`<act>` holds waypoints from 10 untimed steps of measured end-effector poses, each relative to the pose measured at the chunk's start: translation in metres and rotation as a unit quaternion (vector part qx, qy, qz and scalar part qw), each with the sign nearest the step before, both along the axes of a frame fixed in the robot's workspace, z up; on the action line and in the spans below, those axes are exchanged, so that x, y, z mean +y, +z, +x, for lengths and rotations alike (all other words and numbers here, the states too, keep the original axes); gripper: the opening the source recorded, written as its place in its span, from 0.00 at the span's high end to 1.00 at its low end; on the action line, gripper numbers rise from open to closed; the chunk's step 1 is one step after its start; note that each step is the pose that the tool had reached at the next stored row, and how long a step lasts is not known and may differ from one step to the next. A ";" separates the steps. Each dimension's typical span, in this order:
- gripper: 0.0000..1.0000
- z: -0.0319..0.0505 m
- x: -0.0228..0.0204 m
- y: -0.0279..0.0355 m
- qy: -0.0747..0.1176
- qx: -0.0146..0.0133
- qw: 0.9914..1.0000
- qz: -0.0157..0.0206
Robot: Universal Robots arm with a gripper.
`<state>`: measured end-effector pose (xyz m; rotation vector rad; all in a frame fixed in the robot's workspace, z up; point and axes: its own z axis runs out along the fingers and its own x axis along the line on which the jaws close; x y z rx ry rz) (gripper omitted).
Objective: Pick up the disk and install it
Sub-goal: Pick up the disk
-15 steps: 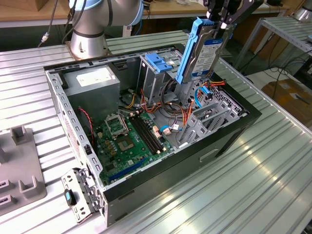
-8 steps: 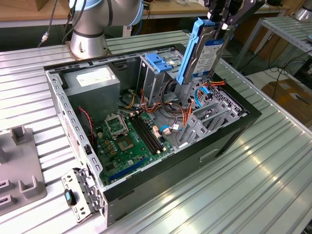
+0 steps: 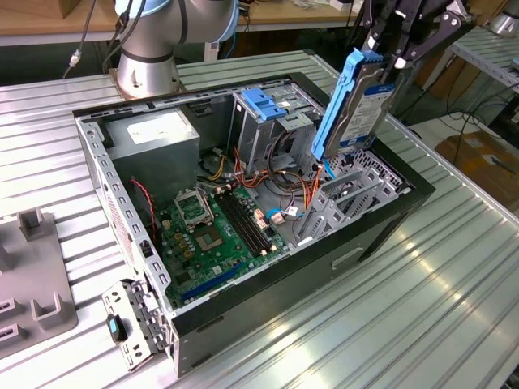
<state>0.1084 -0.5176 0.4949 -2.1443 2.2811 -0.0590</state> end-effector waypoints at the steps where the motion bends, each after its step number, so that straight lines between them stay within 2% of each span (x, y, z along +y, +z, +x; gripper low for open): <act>1: 0.65 0.0000 -0.0001 0.0001 0.000 0.000 1.000 0.000; 10: 0.65 0.0000 -0.0008 0.0002 0.000 0.000 1.000 0.000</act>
